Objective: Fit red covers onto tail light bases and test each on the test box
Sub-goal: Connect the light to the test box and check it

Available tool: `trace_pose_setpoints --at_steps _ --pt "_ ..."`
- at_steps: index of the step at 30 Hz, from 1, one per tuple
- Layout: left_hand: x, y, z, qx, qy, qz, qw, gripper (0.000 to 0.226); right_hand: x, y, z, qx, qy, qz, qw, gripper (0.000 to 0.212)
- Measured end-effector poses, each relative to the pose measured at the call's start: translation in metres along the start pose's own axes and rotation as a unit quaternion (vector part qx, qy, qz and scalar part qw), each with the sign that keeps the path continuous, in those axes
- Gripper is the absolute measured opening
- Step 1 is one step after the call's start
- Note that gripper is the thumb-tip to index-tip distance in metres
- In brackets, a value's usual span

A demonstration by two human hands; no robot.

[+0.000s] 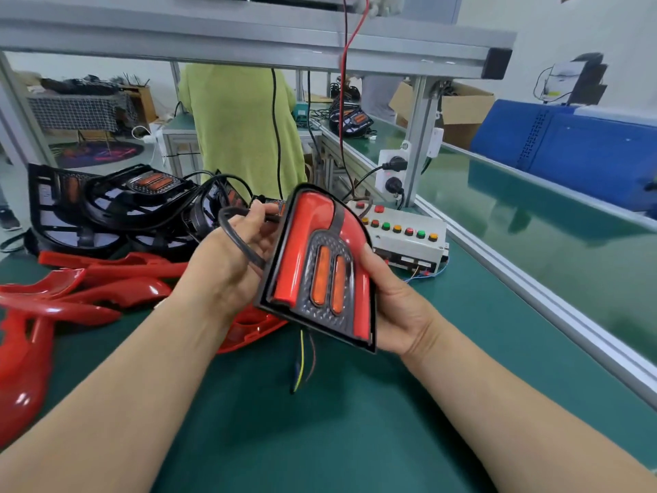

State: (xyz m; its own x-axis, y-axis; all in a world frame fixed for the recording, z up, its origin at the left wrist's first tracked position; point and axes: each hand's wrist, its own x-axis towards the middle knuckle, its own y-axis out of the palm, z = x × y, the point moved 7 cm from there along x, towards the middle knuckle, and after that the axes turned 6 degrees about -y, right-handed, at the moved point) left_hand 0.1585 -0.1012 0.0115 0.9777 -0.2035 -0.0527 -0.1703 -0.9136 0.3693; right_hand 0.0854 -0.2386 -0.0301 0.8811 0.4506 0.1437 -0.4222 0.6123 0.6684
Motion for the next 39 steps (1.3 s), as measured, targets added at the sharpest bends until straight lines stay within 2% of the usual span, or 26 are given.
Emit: trace_pose_setpoints --at_steps 4,6,8,9,13,18,21,24,29,34,39 --pt "-0.006 0.002 0.009 -0.041 -0.046 0.018 0.998 0.028 0.003 0.001 0.005 -0.019 -0.028 -0.02 0.999 0.073" --pt "-0.012 0.004 0.012 -0.075 -0.072 0.015 0.995 0.026 0.005 -0.003 0.006 -0.035 -0.042 -0.046 0.997 0.085" --pt "-0.014 0.003 0.011 -0.101 -0.075 0.012 0.992 0.039 0.007 -0.005 0.01 -0.038 -0.055 -0.058 0.996 0.099" --pt "-0.014 0.003 0.01 -0.109 -0.075 0.013 0.991 0.045 0.007 -0.006 0.012 -0.043 -0.062 -0.066 0.995 0.099" --pt "-0.015 0.002 0.015 -0.108 -0.077 0.006 0.991 0.05 0.004 -0.01 0.022 -0.1 -0.071 -0.092 0.988 0.073" --pt "-0.013 0.008 0.019 -0.117 -0.088 0.012 0.989 0.067 0.0 -0.01 0.041 -0.163 -0.084 -0.148 0.972 0.064" --pt "-0.016 0.009 0.016 -0.099 -0.075 0.002 0.992 0.056 -0.007 -0.012 0.058 -0.203 -0.094 -0.199 0.954 0.054" --pt "-0.022 0.018 0.013 -0.077 -0.054 0.003 0.996 0.044 -0.02 -0.016 0.077 -0.243 -0.113 -0.256 0.929 0.054" --pt "-0.045 0.061 0.013 -0.001 -0.012 0.067 0.998 0.041 -0.054 -0.019 0.107 -0.271 -0.161 -0.308 0.898 0.044" --pt "-0.064 0.095 0.017 0.056 0.045 0.092 0.993 0.02 -0.09 -0.024 0.124 -0.291 -0.182 -0.347 0.873 0.052" --pt "-0.077 0.135 0.03 0.12 0.074 0.148 0.979 0.019 -0.13 -0.029 0.146 -0.317 -0.206 -0.39 0.84 0.053"
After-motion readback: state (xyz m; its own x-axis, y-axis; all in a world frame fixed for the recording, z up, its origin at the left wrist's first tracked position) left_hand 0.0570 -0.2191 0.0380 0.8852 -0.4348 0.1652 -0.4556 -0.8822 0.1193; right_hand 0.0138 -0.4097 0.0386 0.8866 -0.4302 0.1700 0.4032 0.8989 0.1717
